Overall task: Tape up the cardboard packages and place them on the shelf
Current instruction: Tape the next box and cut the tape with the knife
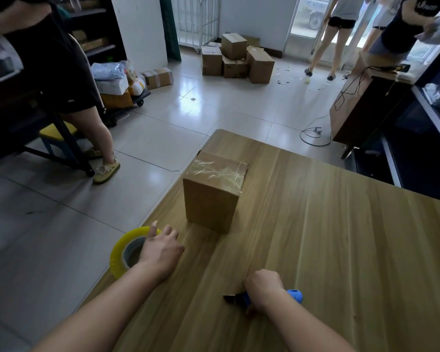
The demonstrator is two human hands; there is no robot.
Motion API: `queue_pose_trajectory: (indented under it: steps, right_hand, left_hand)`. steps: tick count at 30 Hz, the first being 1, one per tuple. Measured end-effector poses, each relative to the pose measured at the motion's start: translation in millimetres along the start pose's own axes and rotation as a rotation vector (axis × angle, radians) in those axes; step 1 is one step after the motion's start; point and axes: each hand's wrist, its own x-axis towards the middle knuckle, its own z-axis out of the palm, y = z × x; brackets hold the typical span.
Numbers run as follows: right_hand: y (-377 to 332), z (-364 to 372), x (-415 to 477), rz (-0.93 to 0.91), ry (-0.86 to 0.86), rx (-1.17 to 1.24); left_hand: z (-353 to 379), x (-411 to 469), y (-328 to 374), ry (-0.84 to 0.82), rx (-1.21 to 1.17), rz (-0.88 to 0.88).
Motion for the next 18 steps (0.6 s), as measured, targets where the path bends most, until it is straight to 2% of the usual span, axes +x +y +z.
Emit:
queue_pose_trajectory:
  steps: [2, 4, 6, 9, 11, 13, 16, 18]
  right_hand:
    - [3, -4, -3, 0.004, -0.008, 0.050]
    - [8, -15, -7, 0.017, 0.024, 0.202]
    - [15, -29, -8, 0.069, 0.172, 0.510]
    - [24, -61, -5, 0.090, 0.445, 1.148]
    - [28, -89, -7, 0.048, 0.548, 1.496]
    - [30, -112, -9, 0.023, 0.572, 1.675]
    - [34, -126, -11, 0.072, 0.592, 1.701]
    - [42, -124, -14, 0.178, 0.618, 1.664]
  left_hand:
    - [-13, 4, -1, 0.162, -0.187, -0.085]
    - [-30, 12, -7, 0.358, -0.527, -0.220]
    - [-51, 23, -14, 0.514, -0.899, -0.256]
    - [-86, 41, -19, 0.480, -1.230, -0.220]
    - [-104, 49, -17, 0.398, -1.360, -0.218]
    - [-114, 53, -13, 0.381, -1.398, -0.223]
    - [-118, 56, -7, 0.454, -1.397, -0.257]
    - [-118, 56, -2, 0.474, -1.435, -0.274]
